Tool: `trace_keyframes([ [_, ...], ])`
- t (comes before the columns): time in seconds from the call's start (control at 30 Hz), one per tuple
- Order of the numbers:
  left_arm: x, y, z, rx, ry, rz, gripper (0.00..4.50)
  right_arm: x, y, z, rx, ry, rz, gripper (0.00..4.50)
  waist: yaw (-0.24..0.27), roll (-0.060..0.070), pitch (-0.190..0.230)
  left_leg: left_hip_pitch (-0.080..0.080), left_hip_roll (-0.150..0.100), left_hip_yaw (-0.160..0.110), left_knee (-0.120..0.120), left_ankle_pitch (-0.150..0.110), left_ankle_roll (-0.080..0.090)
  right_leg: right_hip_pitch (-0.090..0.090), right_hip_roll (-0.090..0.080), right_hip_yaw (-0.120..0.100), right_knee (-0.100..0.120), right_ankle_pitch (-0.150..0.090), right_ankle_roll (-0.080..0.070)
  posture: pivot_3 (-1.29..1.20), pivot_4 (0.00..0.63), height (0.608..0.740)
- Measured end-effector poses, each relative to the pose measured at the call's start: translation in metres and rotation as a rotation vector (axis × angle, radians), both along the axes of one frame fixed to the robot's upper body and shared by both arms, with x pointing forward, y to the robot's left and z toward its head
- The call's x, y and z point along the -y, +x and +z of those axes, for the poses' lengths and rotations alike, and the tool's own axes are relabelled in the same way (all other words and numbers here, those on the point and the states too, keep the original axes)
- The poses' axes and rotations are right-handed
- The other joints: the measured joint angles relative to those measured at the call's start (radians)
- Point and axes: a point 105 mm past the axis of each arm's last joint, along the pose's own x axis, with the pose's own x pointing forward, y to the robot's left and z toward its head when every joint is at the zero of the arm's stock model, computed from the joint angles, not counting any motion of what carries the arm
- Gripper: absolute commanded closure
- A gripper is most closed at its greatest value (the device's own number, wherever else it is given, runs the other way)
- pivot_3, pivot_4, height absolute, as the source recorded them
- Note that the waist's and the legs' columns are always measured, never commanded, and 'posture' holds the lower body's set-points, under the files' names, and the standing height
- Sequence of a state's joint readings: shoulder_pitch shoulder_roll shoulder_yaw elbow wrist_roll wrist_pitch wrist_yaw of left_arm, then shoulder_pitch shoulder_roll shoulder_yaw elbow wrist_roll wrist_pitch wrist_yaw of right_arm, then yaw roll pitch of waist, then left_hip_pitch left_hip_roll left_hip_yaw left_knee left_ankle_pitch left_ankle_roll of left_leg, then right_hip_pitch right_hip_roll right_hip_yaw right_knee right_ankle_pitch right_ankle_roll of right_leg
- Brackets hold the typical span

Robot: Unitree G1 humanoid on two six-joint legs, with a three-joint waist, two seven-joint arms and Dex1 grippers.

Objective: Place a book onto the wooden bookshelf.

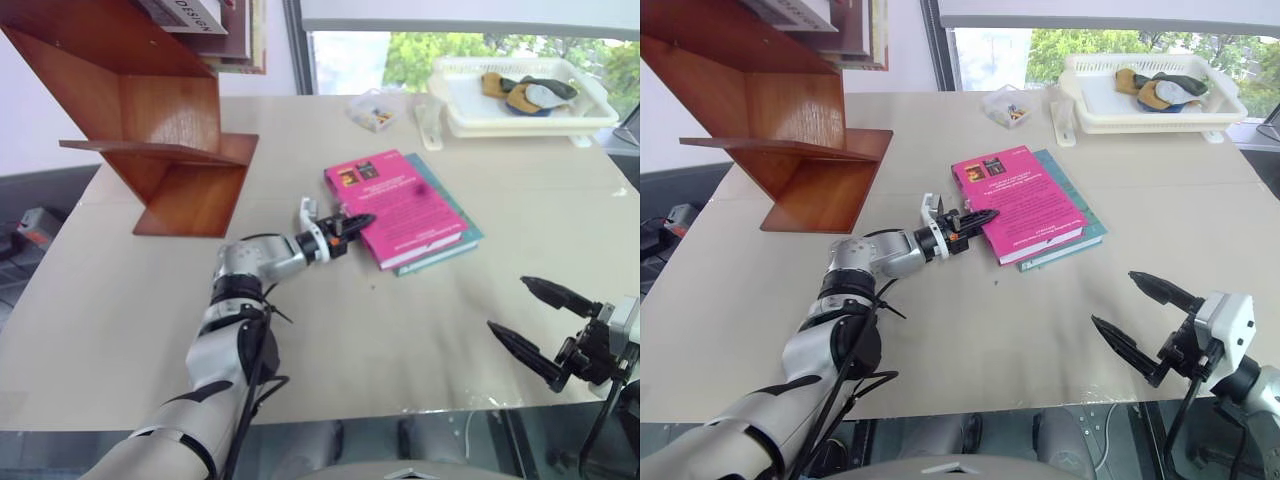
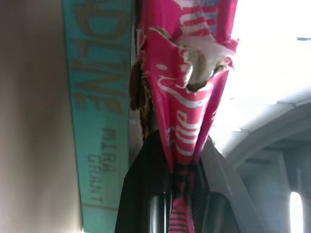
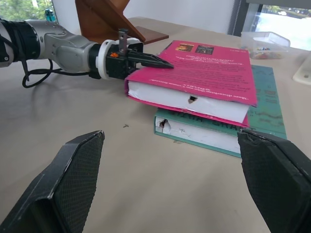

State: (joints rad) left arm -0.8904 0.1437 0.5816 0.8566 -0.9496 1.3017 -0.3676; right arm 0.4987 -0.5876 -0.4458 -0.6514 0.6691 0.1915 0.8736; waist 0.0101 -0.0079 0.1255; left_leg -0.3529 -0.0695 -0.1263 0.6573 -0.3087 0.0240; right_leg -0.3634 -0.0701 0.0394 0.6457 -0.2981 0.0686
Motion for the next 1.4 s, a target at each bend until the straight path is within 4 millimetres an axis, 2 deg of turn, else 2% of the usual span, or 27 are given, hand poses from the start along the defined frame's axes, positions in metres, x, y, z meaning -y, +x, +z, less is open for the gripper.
trace_keyframes([
  [0.23,-0.009,-0.016,0.002,0.107,-0.002,0.003,4.47,-0.001,0.005,0.005,0.027,-0.005,0.011,0.00,-0.011,-0.001,0.000,-0.001,0.000,0.001,-0.001,0.000,0.000,-0.002,0.000,0.002,0.001,0.000,0.000,0.00,0.150,0.740],
  [0.37,0.004,-0.029,0.028,0.348,0.086,0.003,4.47,0.002,0.009,0.005,0.024,0.004,0.017,0.00,-0.003,-0.001,0.001,-0.008,0.001,0.000,0.002,0.000,0.000,-0.006,0.000,0.002,0.001,0.000,0.000,0.00,0.150,0.740],
  [0.47,0.013,-0.040,0.057,0.580,0.146,0.012,4.47,0.005,0.013,0.005,0.020,0.012,0.023,0.00,0.003,-0.001,0.001,-0.009,0.001,0.000,0.004,0.000,0.000,-0.008,0.000,0.001,0.001,0.000,0.000,0.00,0.150,0.740],
  [0.6,0.014,-0.052,0.071,0.814,0.279,0.031,4.47,0.013,0.016,0.006,0.014,0.042,0.048,0.00,0.003,-0.001,0.001,-0.009,0.001,0.002,0.004,0.000,0.000,-0.007,0.000,0.002,0.001,0.000,0.000,0.00,0.150,0.740],
  [0.67,0.011,-0.050,0.072,0.866,0.329,0.052,4.47,0.020,0.017,0.010,0.009,0.064,0.051,0.00,0.003,-0.001,0.001,-0.009,0.001,0.002,0.004,0.000,0.000,-0.007,0.000,0.002,0.001,0.001,0.000,0.00,0.150,0.740],
  [0.8,-0.004,-0.042,0.079,1.090,0.585,0.100,4.47,0.052,0.021,0.032,-0.080,0.195,0.087,0.00,0.004,-0.001,0.001,-0.009,0.001,0.002,0.005,0.000,0.000,-0.006,0.000,0.002,0.001,0.001,0.000,0.00,0.150,0.740],
  [0.87,-0.004,-0.041,0.085,1.180,0.650,0.115,4.47,0.063,0.023,0.043,-0.102,0.274,0.126,0.00,0.005,-0.001,0.001,-0.009,0.001,0.002,0.005,0.000,0.000,-0.006,0.000,0.001,0.000,0.001,0.000,0.00,0.150,0.740],
  [1.0,-0.003,-0.037,0.112,1.388,0.758,0.143,4.47,0.063,0.025,0.060,-0.135,0.406,0.296,0.00,0.004,-0.003,0.002,-0.010,0.001,0.001,0.005,0.000,0.000,-0.006,0.000,0.000,-0.001,0.001,0.000,0.00,0.150,0.740],
  [1.1,-0.007,-0.036,0.130,1.587,0.894,0.142,4.47,0.061,0.037,0.065,-0.121,0.469,0.364,0.00,0.001,-0.003,0.002,-0.010,0.001,0.003,0.004,0.000,0.001,-0.007,0.000,0.002,-0.001,0.001,0.000,0.00,0.150,0.740],
  [1.2,-0.008,-0.042,0.124,1.794,1.101,0.000,4.47,0.061,0.054,0.070,-0.108,0.519,0.422,0.00,-0.004,-0.003,0.002,-0.010,0.001,0.003,0.003,0.000,0.001,-0.007,0.000,0.002,-0.001,0.001,0.001,0.00,0.150,0.740],
  [1.23,-0.011,-0.046,0.117,1.884,1.208,-0.106,4.47,0.060,0.060,0.070,-0.118,0.531,0.453,0.00,-0.005,-0.005,0.003,-0.011,0.001,0.003,0.004,0.000,0.001,-0.008,0.000,0.002,-0.001,0.001,0.001,0.00,0.150,0.740],
  [1.3,-0.012,-0.053,0.106,1.990,1.313,-0.270,4.47,0.063,0.070,0.068,-0.131,0.543,0.467,0.00,-0.001,-0.004,0.003,-0.011,0.001,0.003,0.002,0.000,0.001,-0.009,0.000,0.002,-0.001,0.001,0.001,0.00,0.150,0.740],
  [1.4,-0.013,-0.055,0.117,2.115,1.392,-0.321,4.47,0.062,0.082,0.066,-0.146,0.544,0.481,0.00,0.007,-0.004,0.003,-0.017,0.001,0.001,0.005,0.000,0.001,-0.013,0.000,0.000,-0.001,0.001,0.001,0.00,0.150,0.740],
])
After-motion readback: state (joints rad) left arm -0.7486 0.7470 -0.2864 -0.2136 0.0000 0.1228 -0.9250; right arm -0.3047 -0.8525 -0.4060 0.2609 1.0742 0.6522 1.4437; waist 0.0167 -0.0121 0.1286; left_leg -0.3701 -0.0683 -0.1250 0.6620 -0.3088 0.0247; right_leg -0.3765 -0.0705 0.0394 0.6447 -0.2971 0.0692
